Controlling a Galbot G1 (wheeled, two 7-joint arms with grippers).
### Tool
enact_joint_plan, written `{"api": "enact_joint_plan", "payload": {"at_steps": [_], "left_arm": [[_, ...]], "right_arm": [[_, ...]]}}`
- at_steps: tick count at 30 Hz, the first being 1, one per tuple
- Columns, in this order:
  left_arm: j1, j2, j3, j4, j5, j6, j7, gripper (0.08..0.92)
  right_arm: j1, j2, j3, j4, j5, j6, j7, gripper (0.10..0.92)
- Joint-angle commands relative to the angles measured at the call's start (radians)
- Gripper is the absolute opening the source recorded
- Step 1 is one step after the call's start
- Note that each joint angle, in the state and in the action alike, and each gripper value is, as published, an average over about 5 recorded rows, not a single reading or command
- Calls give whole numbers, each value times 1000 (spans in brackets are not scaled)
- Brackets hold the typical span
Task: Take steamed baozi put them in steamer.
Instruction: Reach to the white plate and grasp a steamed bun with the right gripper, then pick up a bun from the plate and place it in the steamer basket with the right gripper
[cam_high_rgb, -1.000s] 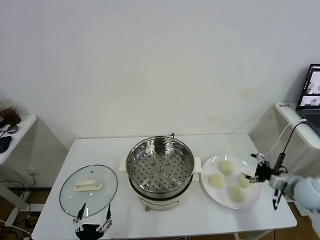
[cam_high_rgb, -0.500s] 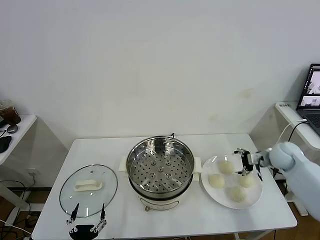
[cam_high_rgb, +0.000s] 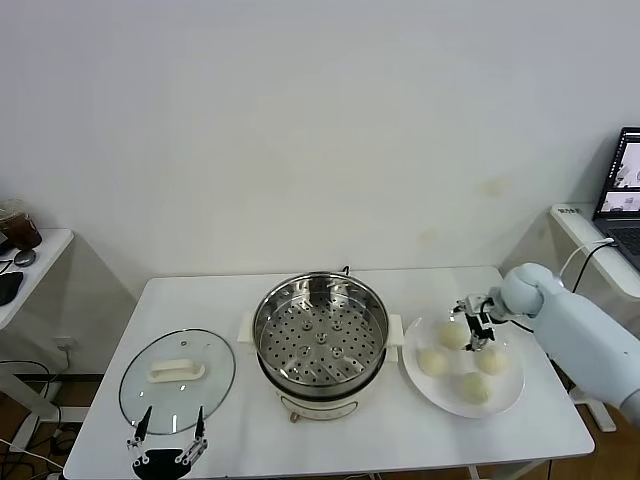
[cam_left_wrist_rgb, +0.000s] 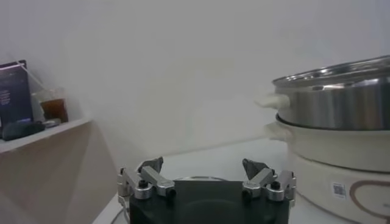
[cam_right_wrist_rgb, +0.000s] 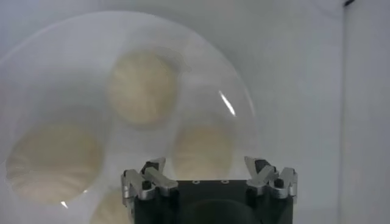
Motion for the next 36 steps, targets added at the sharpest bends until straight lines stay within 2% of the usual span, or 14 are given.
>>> {"api": "enact_joint_plan", "payload": {"at_steps": [1, 9, 18, 22, 26, 29, 36], "left_arm": [[-2, 2, -4, 4, 1, -5, -1, 823], [-5, 4, -11, 5, 1, -6, -1, 823], [-5, 5, -15, 6, -1, -9, -1, 823], [-5, 6, -14, 3, 0, -10, -1, 823], [-5, 7, -13, 0, 1, -10, -1, 823], [-3, 9, -12, -5, 0, -10, 0, 823], [-11, 23, -9, -17, -2, -8, 3, 823]], "right_arm": [[61, 41, -93, -73, -9, -20, -18, 812], [58, 68, -89, -96, -14, -31, -5, 743], [67, 59, -113, -78, 2, -41, -6, 588], [73, 42, -121, -46, 27, -45, -4, 493], [95, 9, -134, 4, 67, -51, 3, 435], [130, -28, -152, 50, 103, -46, 9, 412], [402, -112, -321, 168, 279, -5, -2, 430]]}}
